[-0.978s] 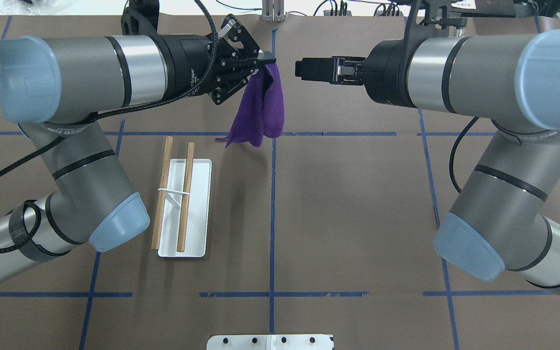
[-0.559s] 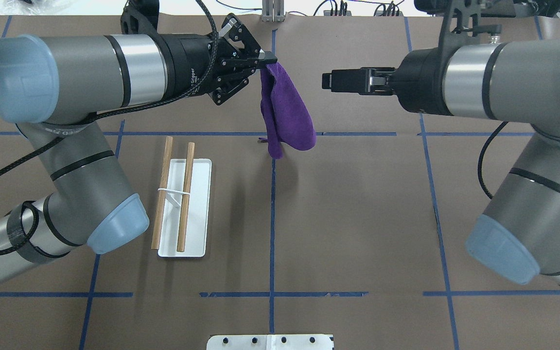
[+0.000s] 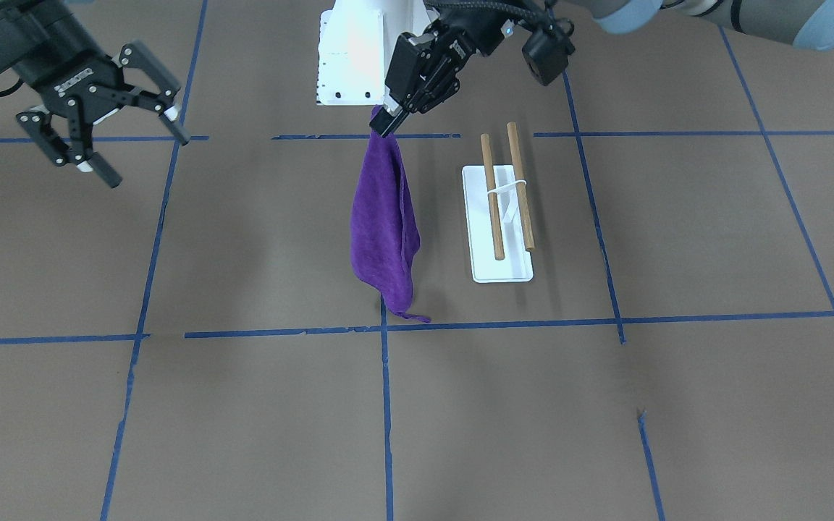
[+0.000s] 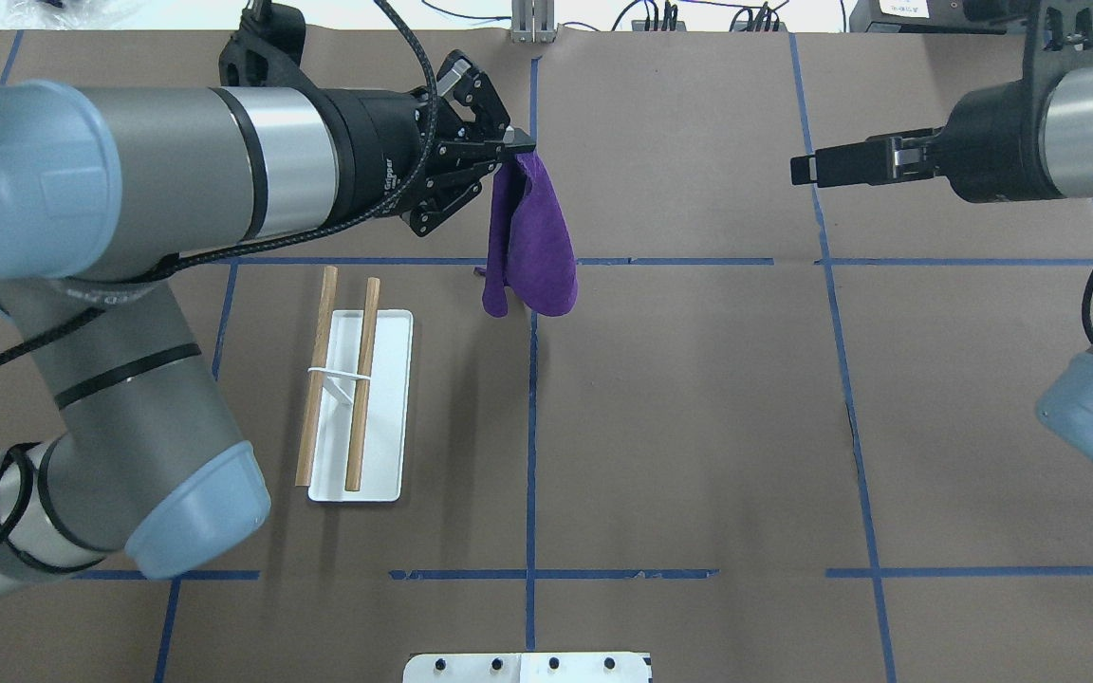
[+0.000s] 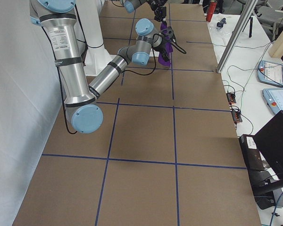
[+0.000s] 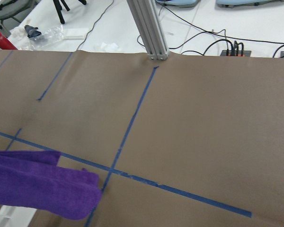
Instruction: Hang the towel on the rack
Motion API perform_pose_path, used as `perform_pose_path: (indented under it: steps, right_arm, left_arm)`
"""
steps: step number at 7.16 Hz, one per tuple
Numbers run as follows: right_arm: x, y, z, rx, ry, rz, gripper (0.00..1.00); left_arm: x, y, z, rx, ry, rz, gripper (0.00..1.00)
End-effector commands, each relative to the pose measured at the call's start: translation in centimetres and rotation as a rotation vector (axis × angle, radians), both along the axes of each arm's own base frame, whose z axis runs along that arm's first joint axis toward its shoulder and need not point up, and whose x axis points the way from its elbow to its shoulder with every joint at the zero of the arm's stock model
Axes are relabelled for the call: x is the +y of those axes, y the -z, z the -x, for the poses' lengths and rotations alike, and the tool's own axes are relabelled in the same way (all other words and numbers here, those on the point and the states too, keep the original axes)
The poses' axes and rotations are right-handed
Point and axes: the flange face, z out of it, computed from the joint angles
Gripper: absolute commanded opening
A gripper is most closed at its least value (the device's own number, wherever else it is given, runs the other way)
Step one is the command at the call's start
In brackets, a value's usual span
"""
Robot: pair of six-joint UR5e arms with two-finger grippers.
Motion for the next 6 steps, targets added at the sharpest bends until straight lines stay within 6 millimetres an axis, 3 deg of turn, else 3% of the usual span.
perform_pose_path:
  steps: [1, 3, 4, 6]
  right_arm:
    - [-1.4, -6.2, -2.0, 0.084, 0.013, 0.077, 1.0]
    - [-3.2, -12.5, -6.0, 0.133, 0.068, 0.152, 1.0]
    - [-3.5, -14.6, -7.6, 0.18, 0.098, 0.187, 1.0]
    - [-4.1, -16.0, -8.5, 0.271, 0.161, 0.197, 1.0]
  left_arm:
    - [4.9, 0.1, -2.2, -0.134, 0.067, 0.056, 0.0]
    - [7.3, 0.0, 1.6, -0.345, 0.048, 0.018, 0.0]
    - [7.5, -0.4, 2.8, -0.409, 0.047, 0.012, 0.0]
    - [8.5, -3.1, 5.8, -0.53, 0.033, -0.025, 0.0]
